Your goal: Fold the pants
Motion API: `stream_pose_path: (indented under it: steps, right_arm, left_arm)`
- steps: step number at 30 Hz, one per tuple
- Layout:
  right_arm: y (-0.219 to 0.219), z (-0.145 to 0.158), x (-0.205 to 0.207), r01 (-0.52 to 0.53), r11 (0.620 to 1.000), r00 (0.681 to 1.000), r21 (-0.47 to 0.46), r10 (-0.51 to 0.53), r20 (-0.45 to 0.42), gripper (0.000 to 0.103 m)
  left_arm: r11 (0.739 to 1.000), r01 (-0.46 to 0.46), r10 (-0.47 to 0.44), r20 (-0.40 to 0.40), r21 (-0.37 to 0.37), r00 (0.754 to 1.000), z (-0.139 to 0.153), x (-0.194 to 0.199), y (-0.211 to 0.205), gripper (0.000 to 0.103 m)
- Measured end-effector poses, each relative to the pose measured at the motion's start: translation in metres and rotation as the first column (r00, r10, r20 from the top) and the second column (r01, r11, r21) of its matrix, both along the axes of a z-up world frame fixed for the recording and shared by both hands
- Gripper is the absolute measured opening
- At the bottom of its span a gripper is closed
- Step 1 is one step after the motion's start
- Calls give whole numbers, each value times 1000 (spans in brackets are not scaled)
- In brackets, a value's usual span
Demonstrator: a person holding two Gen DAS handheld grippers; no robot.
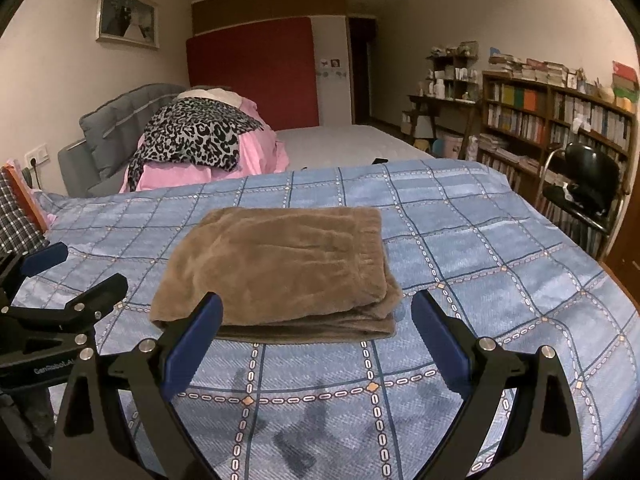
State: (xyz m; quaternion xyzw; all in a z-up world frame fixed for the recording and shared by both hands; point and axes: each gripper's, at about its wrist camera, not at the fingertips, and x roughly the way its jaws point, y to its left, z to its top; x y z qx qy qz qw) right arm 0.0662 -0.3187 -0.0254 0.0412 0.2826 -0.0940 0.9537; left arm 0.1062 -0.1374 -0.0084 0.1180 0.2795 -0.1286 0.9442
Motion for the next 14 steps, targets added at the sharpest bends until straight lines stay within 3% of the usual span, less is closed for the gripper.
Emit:
stream_pose_path:
  steps: [14]
  right_arm:
    - [-7, -6, 1, 14, 1000, 1000, 5, -14, -15, 94]
  left_arm:
    - [999, -37, 37, -58, -6, 998, -9, 12, 4, 100]
